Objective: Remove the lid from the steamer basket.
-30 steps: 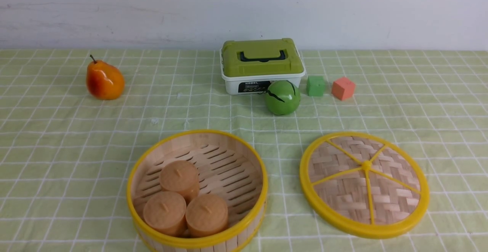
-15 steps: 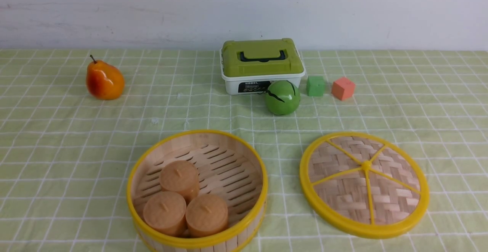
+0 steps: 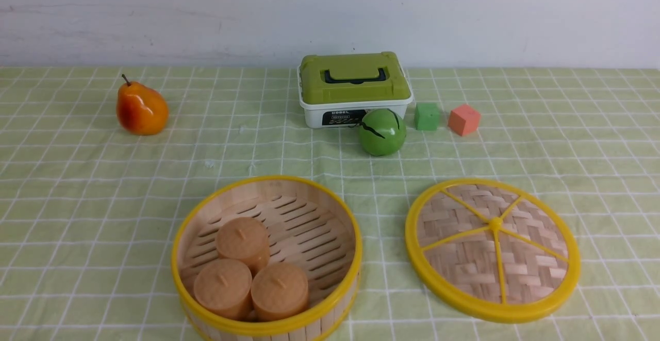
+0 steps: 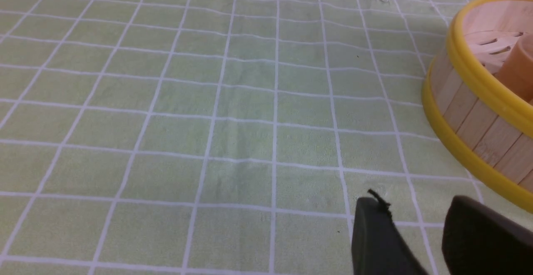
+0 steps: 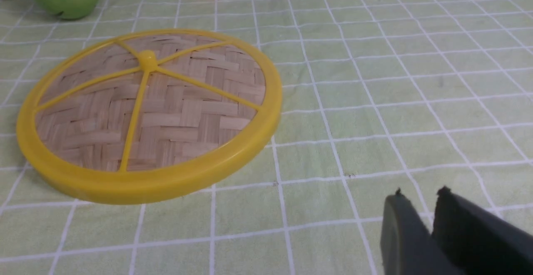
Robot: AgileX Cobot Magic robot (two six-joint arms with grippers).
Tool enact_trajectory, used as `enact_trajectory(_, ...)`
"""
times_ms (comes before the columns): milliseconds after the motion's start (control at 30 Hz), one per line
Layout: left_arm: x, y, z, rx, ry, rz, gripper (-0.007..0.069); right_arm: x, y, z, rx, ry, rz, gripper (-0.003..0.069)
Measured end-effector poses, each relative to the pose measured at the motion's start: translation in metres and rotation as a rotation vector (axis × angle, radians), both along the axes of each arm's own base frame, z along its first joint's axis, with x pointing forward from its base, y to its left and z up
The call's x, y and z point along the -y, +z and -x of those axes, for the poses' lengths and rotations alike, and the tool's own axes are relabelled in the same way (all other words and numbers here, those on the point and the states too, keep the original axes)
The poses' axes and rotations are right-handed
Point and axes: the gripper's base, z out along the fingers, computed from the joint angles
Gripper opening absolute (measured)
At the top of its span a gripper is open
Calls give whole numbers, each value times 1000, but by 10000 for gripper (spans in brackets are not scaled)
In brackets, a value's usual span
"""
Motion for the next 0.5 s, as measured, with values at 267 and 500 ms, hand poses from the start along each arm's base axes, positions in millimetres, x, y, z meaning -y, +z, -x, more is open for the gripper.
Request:
enact_trajectory(267,0,0,0,0,0,0,239,0,0,0,0,0,0,113)
enact_trajectory(500,0,0,0,0,0,0,239,0,0,0,0,0,0,120)
